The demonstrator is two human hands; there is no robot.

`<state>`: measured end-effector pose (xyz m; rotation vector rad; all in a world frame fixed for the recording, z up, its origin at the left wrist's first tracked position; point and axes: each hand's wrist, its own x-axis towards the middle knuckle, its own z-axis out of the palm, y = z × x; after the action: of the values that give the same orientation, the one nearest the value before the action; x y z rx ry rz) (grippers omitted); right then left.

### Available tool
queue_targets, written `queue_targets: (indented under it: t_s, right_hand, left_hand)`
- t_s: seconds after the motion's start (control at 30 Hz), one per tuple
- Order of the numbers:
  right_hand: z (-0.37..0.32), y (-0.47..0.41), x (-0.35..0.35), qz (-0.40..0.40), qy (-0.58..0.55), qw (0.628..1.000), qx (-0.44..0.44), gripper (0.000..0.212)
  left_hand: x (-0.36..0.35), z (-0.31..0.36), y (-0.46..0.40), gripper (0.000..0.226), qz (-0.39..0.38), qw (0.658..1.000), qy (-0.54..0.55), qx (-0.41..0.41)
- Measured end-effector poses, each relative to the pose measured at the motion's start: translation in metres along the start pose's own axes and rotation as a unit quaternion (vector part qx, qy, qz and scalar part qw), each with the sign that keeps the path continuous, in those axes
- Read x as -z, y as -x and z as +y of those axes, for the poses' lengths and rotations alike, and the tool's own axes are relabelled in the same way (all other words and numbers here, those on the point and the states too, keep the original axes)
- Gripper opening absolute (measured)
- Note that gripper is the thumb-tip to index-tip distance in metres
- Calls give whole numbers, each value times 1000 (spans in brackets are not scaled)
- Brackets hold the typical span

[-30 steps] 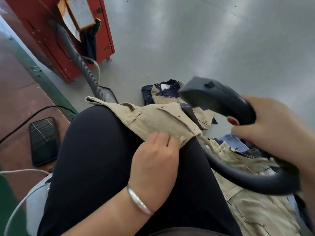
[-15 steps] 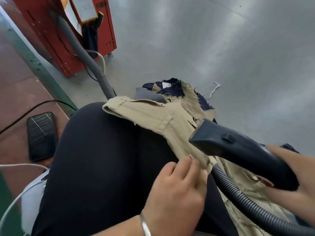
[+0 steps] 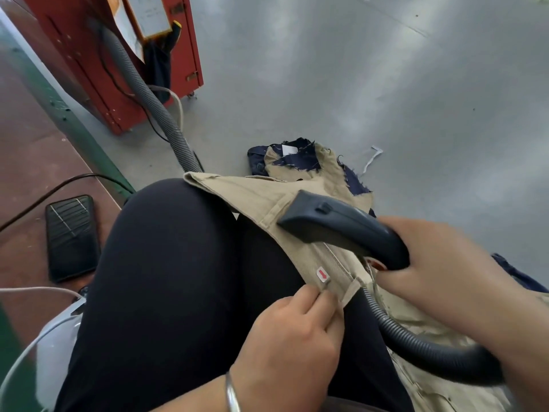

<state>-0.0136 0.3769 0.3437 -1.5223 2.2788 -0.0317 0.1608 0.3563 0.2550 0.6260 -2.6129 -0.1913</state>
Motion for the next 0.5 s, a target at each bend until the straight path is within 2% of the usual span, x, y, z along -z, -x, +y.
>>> queue_targets:
  t_s: [0.2,0.33,0.5]
  right_hand:
    - [-22,-47,2,59,-9,998,34,17]
    - [-35,-79,14,77,-15,997,23,15]
    - [-13,-52,40,135,-89,986,39,18]
  left_hand:
    - [4,0,0,27,-13,1000,1,1]
    - [6,3,-2,24,-27,1000,4,-3]
    - [3,8,-9,21,-4,1000,16,-18]
